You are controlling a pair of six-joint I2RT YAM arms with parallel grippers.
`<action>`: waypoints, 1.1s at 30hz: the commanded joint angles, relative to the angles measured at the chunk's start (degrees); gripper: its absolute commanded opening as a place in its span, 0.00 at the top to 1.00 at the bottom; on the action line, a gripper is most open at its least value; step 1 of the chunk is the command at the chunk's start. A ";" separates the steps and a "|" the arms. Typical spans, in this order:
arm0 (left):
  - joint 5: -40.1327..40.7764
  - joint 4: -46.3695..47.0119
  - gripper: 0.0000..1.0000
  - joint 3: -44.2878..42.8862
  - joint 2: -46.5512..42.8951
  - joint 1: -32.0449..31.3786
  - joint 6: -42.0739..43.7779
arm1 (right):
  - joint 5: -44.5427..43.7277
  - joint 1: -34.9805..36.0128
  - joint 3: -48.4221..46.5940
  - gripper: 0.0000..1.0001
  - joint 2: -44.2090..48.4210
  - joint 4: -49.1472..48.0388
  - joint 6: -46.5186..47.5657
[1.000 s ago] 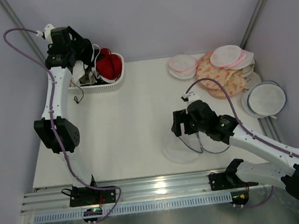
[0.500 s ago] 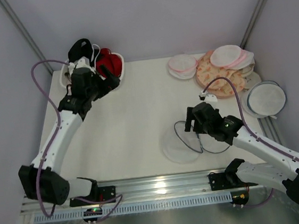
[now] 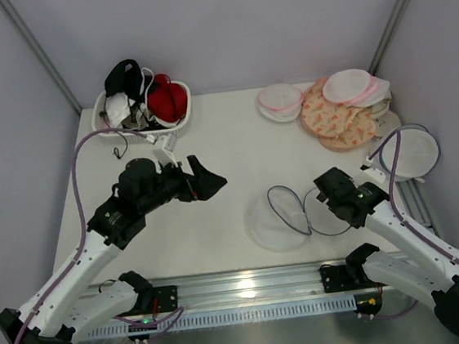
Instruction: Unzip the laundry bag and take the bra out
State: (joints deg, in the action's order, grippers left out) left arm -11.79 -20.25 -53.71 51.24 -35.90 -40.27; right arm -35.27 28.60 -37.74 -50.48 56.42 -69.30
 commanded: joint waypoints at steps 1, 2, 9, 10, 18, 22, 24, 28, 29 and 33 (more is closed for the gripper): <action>-3.60 1.35 0.01 1.15 2.98 -9.93 1.42 | -3.31 -1.61 -0.23 0.11 2.75 3.24 -6.46; -1.94 1.70 0.01 1.33 5.07 -11.72 1.86 | -4.54 -2.31 -0.32 0.11 4.23 4.04 -6.90; 5.02 5.04 0.01 1.86 17.81 -18.67 4.84 | -2.36 -6.79 1.52 0.10 7.76 5.19 -4.45; 5.46 5.22 0.01 1.51 19.49 -19.12 5.37 | -2.00 -7.15 1.96 0.10 8.02 4.93 -3.66; 9.33 10.12 0.00 -0.69 29.44 -22.27 6.96 | -0.33 -9.35 3.46 0.10 11.89 3.17 0.47; 8.46 15.50 0.01 -1.30 30.92 -24.56 6.87 | 0.54 -10.40 3.20 0.10 11.28 1.68 2.67; 8.28 17.25 0.01 -2.01 33.03 -25.01 7.05 | 0.99 -10.67 3.37 0.10 10.67 0.62 3.73; 9.06 19.19 0.01 -2.71 40.58 -25.88 7.93 | 2.57 -11.55 3.55 0.10 10.48 -0.79 5.40; 9.33 19.72 0.00 -2.54 41.73 -25.97 8.10 | 2.83 -11.64 3.55 0.10 11.01 -0.88 5.66; 13.35 19.90 0.20 -3.24 46.83 -26.06 8.72 | 2.83 -11.73 3.28 0.10 13.21 -1.32 7.51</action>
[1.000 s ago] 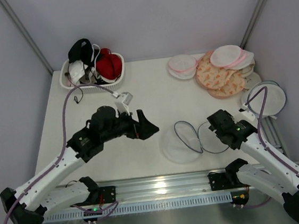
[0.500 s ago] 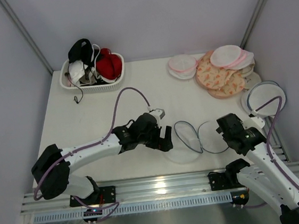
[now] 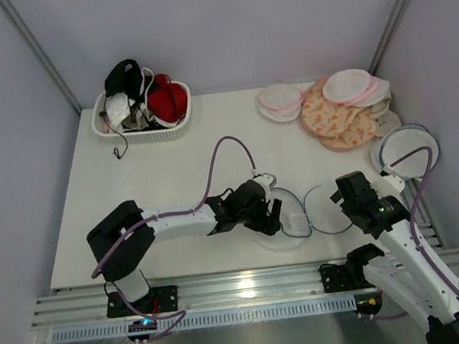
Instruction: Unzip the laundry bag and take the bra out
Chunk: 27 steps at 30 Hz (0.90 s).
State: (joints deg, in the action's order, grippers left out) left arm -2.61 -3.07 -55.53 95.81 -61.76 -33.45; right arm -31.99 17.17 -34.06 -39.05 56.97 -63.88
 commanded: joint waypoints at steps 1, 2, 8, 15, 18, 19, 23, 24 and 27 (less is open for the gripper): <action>4.89 2.63 0.25 -1.86 3.15 -0.21 2.33 | -0.44 -0.29 -0.48 0.10 2.22 -1.86 2.44; 6.46 2.46 0.31 -2.65 5.07 -0.21 2.69 | -0.44 -0.29 -0.48 0.10 3.09 -1.95 2.79; 10.52 2.02 0.56 -4.85 9.65 0.06 3.83 | -1.15 -0.38 -1.09 0.12 4.86 -0.99 3.94; 14.74 2.63 0.59 -1.53 11.33 6.28 2.34 | -1.32 -0.56 -1.71 0.12 3.46 0.16 3.67; 14.74 4.82 0.59 1.64 9.23 8.66 1.72 | -0.97 -0.56 -1.44 0.11 1.96 -0.98 3.85; 14.74 5.35 0.59 3.39 8.61 9.80 1.72 | -0.71 -0.64 -1.10 0.11 1.52 -1.33 4.02; 13.87 6.32 0.59 6.57 4.75 11.57 1.02 | 1.22 -1.26 0.40 0.11 -1.37 -5.71 4.81; 13.60 6.58 0.58 6.92 4.30 11.57 0.85 | 1.83 -1.26 0.92 0.11 -1.99 -6.86 5.08; 11.58 7.02 0.58 8.06 2.54 11.57 -0.47 | 6.31 -1.79 3.03 0.12 -5.42 -13.88 7.79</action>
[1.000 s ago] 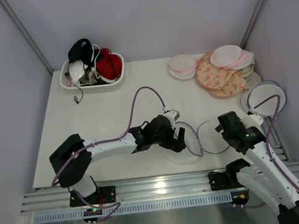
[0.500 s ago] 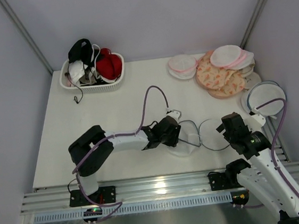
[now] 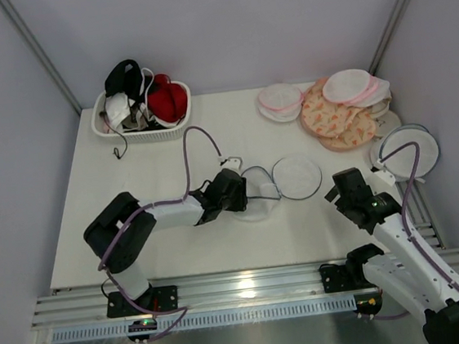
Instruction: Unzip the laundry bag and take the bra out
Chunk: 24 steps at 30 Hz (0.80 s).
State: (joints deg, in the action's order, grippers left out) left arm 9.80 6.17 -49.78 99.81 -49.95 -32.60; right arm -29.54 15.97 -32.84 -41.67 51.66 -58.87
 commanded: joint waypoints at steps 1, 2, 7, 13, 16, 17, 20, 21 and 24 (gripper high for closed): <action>-1.36 -1.78 0.58 2.75 -1.81 -0.23 -1.67 | 5.79 -0.67 3.29 0.12 -3.76 -11.38 5.76; -2.24 -1.08 0.58 3.28 -2.25 -0.23 -1.94 | 9.46 -0.67 3.92 0.12 -5.68 -16.71 7.18; -2.77 -1.34 0.58 4.16 -3.22 -0.23 -2.21 | 16.70 -0.76 6.29 0.14 -11.58 -30.19 13.33; -2.77 -1.78 0.58 5.65 -4.80 -0.23 -2.12 | 23.89 -3.39 7.52 0.15 -19.31 -43.82 15.19; -2.77 -1.95 0.58 5.92 -5.24 -0.23 -2.21 | 27.85 -5.67 8.84 0.16 -22.73 -50.42 14.23; -2.86 -1.96 0.58 6.01 -5.33 -0.23 -2.21 | 28.57 -6.21 8.85 0.17 -24.06 -52.08 13.96; -2.77 -2.13 0.59 6.01 -5.77 -0.23 -2.12 | 31.81 -7.61 8.85 0.25 -29.23 -56.21 13.43; -2.86 -2.13 0.59 6.01 -5.85 -0.23 -2.12 | 32.26 -7.70 8.76 0.34 -30.30 -56.93 13.43; -2.77 -2.39 0.59 6.01 -6.38 -0.23 -2.03 | 32.96 -7.79 9.37 0.58 -32.68 -59.83 13.43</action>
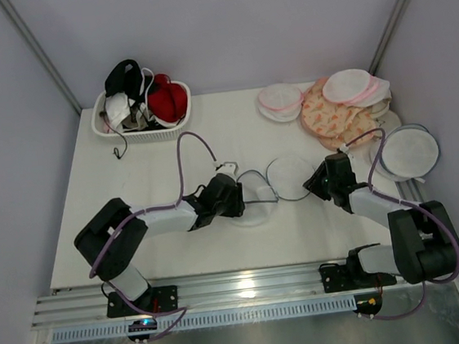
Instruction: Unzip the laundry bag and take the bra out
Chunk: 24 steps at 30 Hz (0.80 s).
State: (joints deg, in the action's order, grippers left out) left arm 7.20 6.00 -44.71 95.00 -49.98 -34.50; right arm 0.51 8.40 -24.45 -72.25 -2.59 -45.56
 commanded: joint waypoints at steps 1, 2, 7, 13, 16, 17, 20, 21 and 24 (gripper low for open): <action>-0.17 -2.31 0.58 0.85 -1.75 -0.21 -0.13 | 2.83 -0.23 1.07 0.79 -2.02 -5.93 0.12; -0.34 -2.40 0.59 0.85 -1.84 -0.21 -0.13 | 2.74 -0.23 1.33 0.90 -1.67 -6.20 0.21; -0.96 -3.97 0.59 -0.46 -2.98 -0.21 0.05 | 0.99 -0.32 2.39 0.97 7.54 -2.35 4.51; -4.12 -9.07 0.42 -4.24 -8.41 -0.21 -1.35 | -7.88 -0.32 -3.49 0.96 21.95 15.20 10.75; -4.83 -11.97 0.21 -6.17 -12.98 -0.21 -2.23 | -10.35 -0.23 -8.94 0.96 23.12 23.21 14.35; -4.83 -12.59 0.15 -6.53 -14.22 -0.21 -2.50 | -10.44 -0.14 -10.17 0.96 23.12 24.55 16.10; -4.65 -14.34 0.01 -7.23 -19.49 -0.21 -3.73 | -10.27 0.91 -13.87 0.96 23.20 28.25 19.44; -4.48 -14.96 0.01 -7.41 -20.98 -0.21 -4.17 | -10.79 1.70 -15.35 0.96 23.38 29.21 20.24; -2.02 -17.59 0.00 -7.41 -27.31 -0.21 -5.92 | -17.63 9.24 -18.00 0.96 23.73 30.88 22.62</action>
State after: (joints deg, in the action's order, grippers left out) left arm 3.51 -7.77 -50.48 72.40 -49.98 -38.24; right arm -10.46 12.43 -38.33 -49.47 23.59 -28.12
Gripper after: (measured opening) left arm 0.993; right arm 0.048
